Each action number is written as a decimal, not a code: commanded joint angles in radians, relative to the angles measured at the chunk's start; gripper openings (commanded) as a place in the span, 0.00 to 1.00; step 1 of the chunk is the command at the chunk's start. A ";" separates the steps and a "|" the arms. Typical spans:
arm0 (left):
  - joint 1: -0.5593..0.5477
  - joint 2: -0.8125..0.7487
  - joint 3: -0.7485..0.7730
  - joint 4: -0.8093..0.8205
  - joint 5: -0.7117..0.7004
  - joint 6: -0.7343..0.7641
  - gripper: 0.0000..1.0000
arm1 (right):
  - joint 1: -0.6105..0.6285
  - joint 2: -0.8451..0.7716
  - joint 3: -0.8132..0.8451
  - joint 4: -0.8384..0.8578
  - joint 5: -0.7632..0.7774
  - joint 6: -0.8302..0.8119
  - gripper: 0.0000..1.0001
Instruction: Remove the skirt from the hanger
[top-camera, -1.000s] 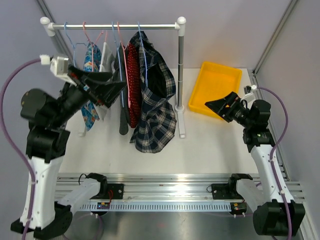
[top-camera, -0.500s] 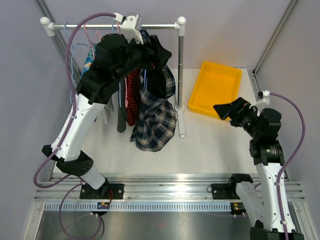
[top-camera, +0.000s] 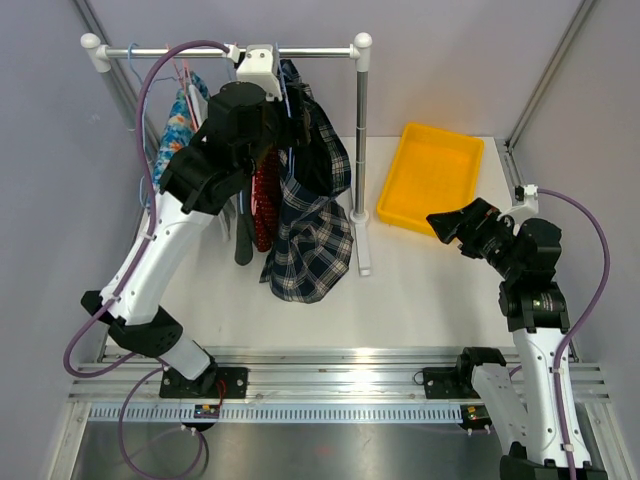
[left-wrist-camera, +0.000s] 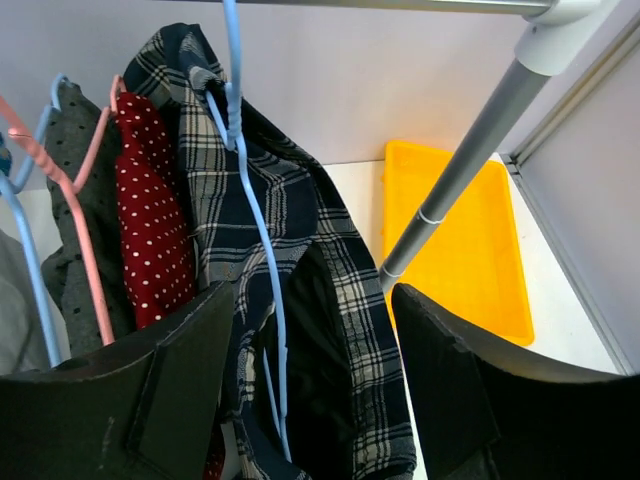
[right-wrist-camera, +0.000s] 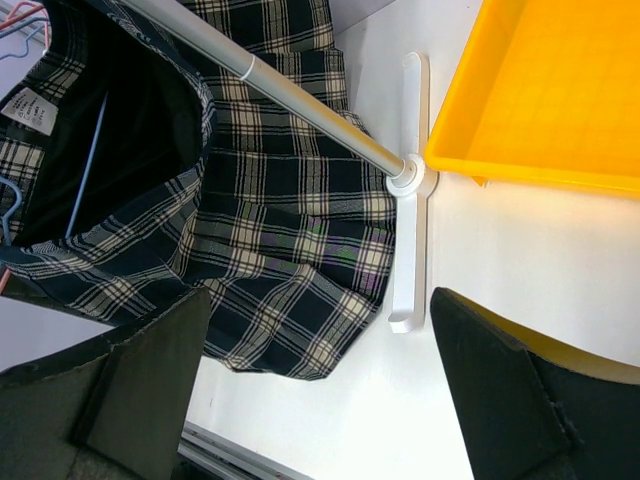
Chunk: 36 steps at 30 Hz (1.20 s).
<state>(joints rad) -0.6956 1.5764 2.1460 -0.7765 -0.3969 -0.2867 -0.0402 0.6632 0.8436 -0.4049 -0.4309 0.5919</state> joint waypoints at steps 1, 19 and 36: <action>-0.004 -0.009 0.002 0.020 -0.068 0.032 0.66 | 0.000 -0.002 0.003 0.017 -0.008 -0.004 0.99; 0.053 0.146 0.060 0.023 -0.066 0.021 0.08 | 0.000 -0.017 -0.012 -0.017 0.020 -0.023 0.99; 0.051 0.060 0.304 -0.106 -0.028 0.061 0.00 | 0.000 0.045 0.199 0.015 -0.088 -0.079 0.99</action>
<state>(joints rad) -0.6422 1.7187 2.3959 -0.9535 -0.4477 -0.2386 -0.0402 0.6895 0.9264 -0.4202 -0.4858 0.5545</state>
